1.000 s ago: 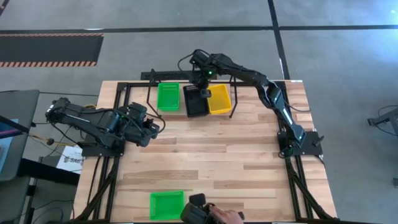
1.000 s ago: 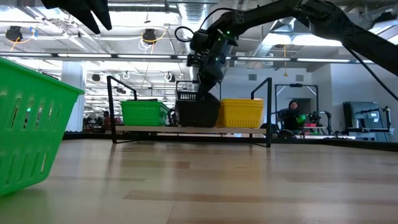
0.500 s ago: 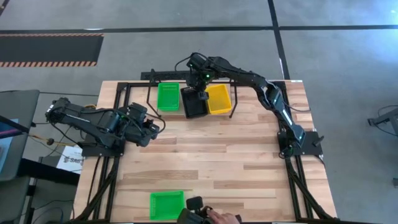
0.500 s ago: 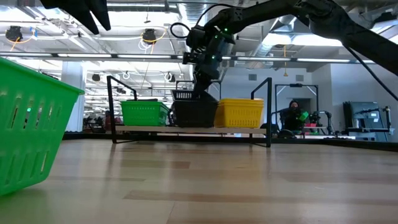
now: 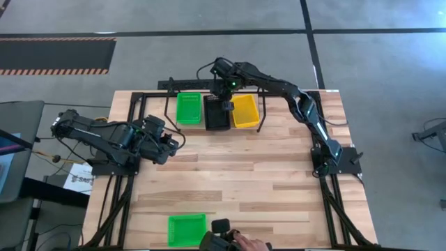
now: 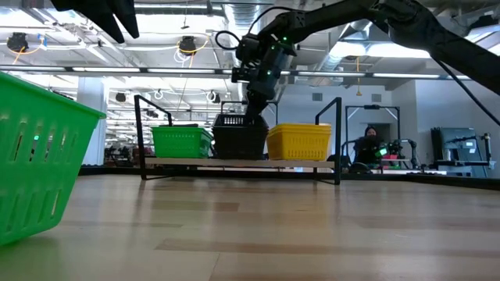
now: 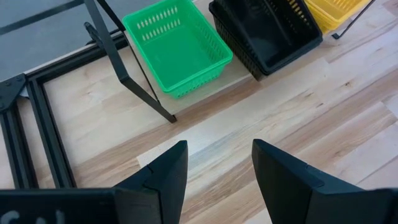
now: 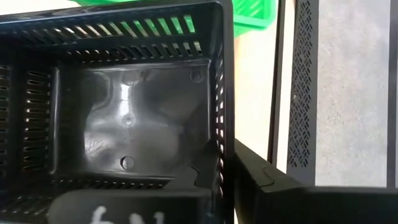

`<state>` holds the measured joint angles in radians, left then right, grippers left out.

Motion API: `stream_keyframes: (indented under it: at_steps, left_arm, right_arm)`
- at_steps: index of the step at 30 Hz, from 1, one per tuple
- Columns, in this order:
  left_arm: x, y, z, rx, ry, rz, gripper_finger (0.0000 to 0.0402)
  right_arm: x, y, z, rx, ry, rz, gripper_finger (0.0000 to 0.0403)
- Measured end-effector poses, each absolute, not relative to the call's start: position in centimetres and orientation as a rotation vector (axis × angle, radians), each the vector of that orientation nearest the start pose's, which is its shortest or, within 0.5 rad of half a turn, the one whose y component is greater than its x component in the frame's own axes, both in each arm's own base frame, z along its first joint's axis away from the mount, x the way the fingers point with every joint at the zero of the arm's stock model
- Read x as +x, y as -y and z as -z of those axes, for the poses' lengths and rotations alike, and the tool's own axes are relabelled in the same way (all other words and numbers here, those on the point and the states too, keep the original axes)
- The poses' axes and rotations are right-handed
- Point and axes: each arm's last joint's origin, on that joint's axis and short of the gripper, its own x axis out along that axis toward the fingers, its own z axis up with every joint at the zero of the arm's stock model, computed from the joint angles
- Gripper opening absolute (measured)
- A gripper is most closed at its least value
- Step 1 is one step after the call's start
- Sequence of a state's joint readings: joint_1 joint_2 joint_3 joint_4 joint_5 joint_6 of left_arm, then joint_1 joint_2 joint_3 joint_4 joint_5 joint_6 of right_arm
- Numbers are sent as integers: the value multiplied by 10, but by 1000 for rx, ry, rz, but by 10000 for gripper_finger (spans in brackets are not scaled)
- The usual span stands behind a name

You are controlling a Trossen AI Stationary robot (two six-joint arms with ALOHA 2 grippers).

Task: Stack baskets on shelf by color
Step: Stack the black basket on top of the black basket on the shelf

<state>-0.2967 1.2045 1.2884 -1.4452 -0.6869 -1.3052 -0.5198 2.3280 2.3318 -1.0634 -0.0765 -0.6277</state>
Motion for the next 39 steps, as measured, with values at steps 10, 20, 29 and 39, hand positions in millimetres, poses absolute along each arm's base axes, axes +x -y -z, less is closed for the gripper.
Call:
stream_keyframes:
  at_steps: [10,20,29,39]
  left_arm:
    - [181,36,-342,-489,-753,-984,168]
    - [181,36,-342,-489,-753,-984,168]
    - [181,36,-342,-477,-759,-978,168]
    - [181,36,-342,-477,-759,-978,168]
  right_arm:
    - [432,240,-272,-254,-1088,61,68]
    - [433,243,-281,-310,-1084,148,69]
    - [438,234,-289,-316,-1040,162,69]
    - [436,235,-288,-288,-1045,171,69]
